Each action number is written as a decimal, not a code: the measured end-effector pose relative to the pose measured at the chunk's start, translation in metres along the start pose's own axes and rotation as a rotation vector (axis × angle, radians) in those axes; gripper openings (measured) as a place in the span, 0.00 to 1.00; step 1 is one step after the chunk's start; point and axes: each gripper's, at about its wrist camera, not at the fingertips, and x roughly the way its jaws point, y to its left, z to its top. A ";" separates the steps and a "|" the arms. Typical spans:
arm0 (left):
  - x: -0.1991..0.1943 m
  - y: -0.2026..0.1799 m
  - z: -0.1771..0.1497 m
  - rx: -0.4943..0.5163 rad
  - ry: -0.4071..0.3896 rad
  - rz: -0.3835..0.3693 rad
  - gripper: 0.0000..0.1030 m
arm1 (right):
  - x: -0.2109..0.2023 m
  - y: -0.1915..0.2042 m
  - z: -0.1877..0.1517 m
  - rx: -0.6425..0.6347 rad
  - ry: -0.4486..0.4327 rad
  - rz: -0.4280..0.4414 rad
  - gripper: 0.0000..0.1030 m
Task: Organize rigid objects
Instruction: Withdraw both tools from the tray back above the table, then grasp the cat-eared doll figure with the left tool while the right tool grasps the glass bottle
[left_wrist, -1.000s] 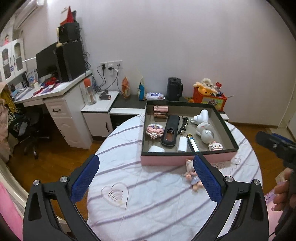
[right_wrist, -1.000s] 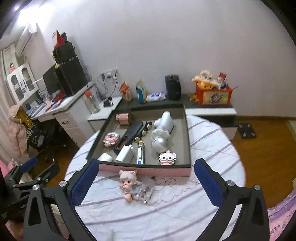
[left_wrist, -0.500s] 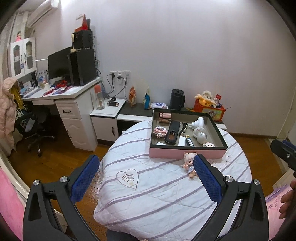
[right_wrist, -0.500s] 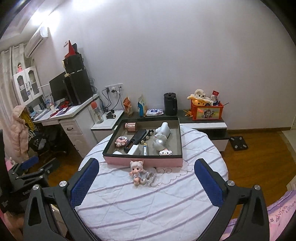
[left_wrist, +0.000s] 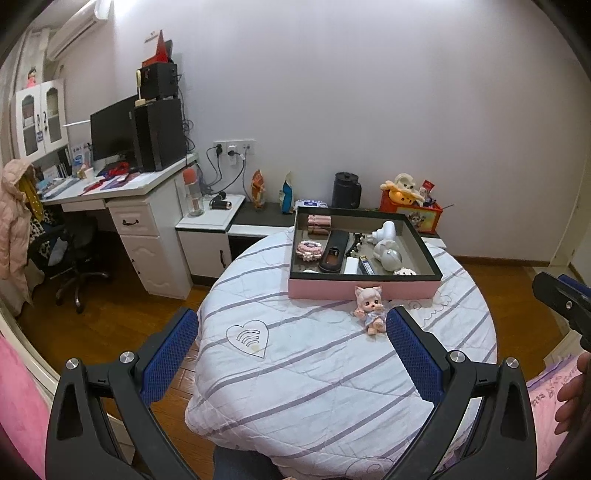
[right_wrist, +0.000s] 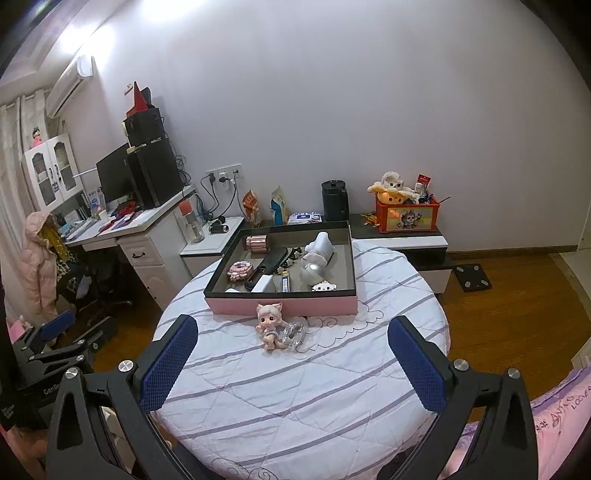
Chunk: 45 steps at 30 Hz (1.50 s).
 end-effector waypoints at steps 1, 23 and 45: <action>0.000 0.000 0.000 0.000 0.000 0.001 1.00 | -0.001 -0.001 0.000 0.003 -0.001 0.001 1.00; 0.033 -0.003 0.002 -0.003 0.054 -0.014 1.00 | 0.037 -0.011 -0.001 0.011 0.066 -0.015 1.00; 0.143 -0.042 -0.012 0.016 0.227 -0.083 1.00 | 0.141 -0.032 -0.028 -0.018 0.276 -0.053 1.00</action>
